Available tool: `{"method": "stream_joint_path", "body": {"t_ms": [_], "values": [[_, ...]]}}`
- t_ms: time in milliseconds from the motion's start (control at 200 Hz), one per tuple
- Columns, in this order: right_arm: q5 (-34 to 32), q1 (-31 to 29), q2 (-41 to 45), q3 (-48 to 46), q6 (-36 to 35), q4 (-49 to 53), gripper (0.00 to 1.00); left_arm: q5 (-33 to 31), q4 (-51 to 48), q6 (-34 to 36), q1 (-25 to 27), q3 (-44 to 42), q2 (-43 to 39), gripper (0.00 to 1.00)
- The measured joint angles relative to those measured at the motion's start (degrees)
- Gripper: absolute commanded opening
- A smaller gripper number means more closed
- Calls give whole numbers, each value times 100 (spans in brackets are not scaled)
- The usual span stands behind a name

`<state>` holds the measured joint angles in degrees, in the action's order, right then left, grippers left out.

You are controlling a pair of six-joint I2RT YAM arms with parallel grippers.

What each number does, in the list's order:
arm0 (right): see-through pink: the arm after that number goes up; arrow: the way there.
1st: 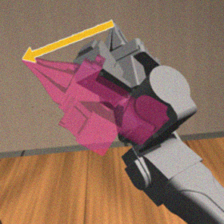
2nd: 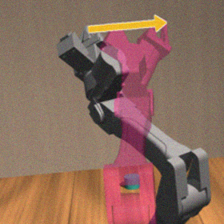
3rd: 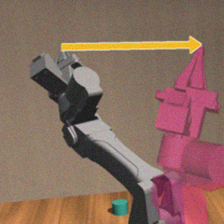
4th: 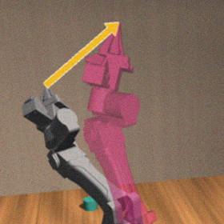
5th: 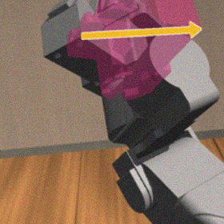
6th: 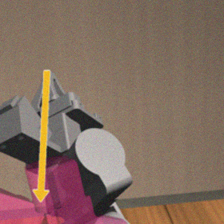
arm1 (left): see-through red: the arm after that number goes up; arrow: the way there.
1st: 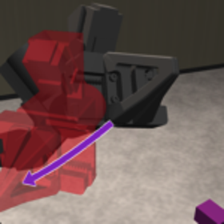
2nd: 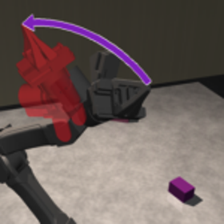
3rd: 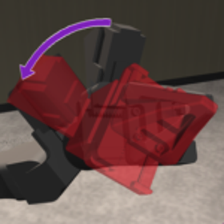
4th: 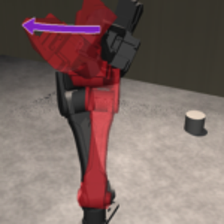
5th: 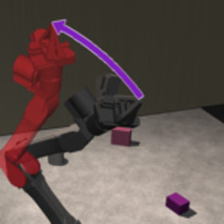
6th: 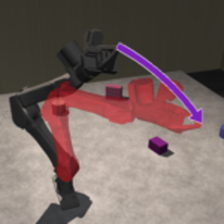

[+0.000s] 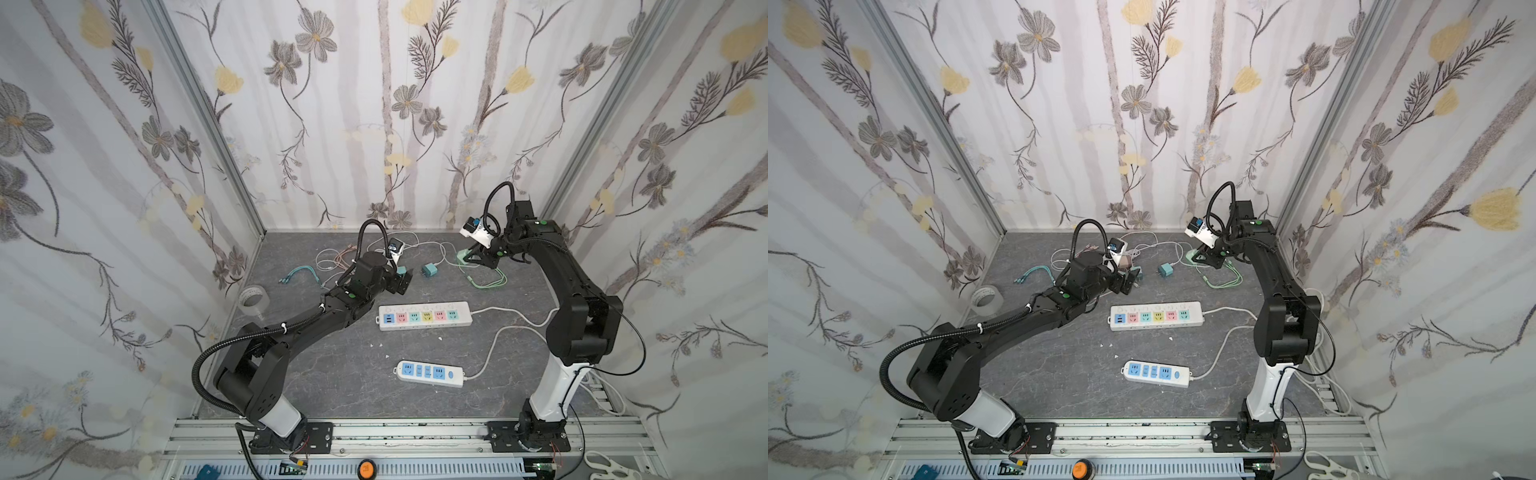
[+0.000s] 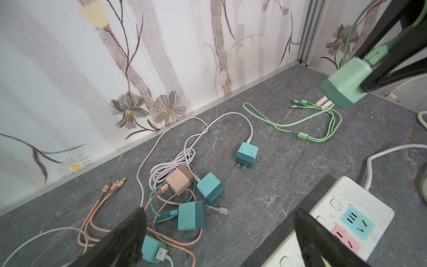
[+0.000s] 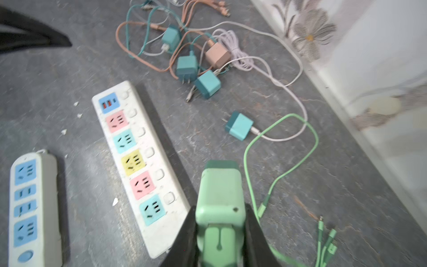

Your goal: Insert the plug

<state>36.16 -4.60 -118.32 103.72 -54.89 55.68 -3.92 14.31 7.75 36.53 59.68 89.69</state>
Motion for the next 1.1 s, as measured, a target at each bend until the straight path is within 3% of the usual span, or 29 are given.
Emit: {"method": "stream_joint_path", "body": {"t_ms": [310,745,1099], "values": [[-461,-625,-118,-444,-1123,802,0,-68,-31,-236,-15,-367,-245,100],[-1397,-1062,-162,-1060,-1453,802,0,-120,-61,-459,-59,-599,-343,100],[-1685,-1161,-195,-1174,-1676,640,0,-122,-111,-645,-111,-876,-549,100]]}}
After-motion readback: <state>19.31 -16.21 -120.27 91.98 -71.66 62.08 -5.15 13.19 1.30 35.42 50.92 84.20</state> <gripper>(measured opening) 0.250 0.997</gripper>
